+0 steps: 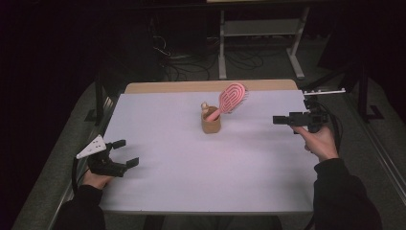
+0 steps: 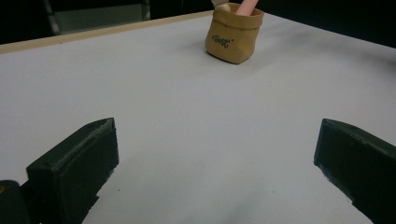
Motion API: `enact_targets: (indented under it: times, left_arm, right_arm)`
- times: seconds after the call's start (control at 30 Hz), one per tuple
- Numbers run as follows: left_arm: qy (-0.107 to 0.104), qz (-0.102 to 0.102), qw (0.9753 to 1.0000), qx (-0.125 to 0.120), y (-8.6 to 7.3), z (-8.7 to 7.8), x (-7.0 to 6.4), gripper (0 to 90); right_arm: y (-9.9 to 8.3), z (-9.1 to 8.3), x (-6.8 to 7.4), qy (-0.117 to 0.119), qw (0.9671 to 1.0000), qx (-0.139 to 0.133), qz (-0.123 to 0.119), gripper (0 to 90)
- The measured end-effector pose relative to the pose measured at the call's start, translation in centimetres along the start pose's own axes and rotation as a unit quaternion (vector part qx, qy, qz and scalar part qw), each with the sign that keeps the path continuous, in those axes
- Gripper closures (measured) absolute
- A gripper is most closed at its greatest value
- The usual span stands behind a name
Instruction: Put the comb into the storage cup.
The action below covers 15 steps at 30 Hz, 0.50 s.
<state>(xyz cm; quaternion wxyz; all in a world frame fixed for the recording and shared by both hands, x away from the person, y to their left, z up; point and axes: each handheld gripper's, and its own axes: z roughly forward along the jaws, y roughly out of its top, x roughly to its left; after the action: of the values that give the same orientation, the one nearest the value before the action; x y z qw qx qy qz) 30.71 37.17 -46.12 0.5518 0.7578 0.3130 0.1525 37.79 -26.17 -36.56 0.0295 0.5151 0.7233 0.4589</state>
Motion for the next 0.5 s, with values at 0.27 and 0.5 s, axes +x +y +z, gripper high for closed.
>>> enact_targets:
  times: [0.27, 0.5]
  left_arm:
    - [-0.004, 0.001, 1.0, 0.003, -0.1, 0.1, -0.1, 0.0]
    - [-0.003, -0.001, 1.0, 0.002, -0.1, 0.1, -0.1, 0.0]
  right_arm:
    - [-1.3, -0.1, -0.1, -0.013, 0.9999, 0.004, -0.009, 0.0]
    - [-2.7, 0.0, 0.0, -0.013, 0.9997, 0.009, -0.021, 0.0]
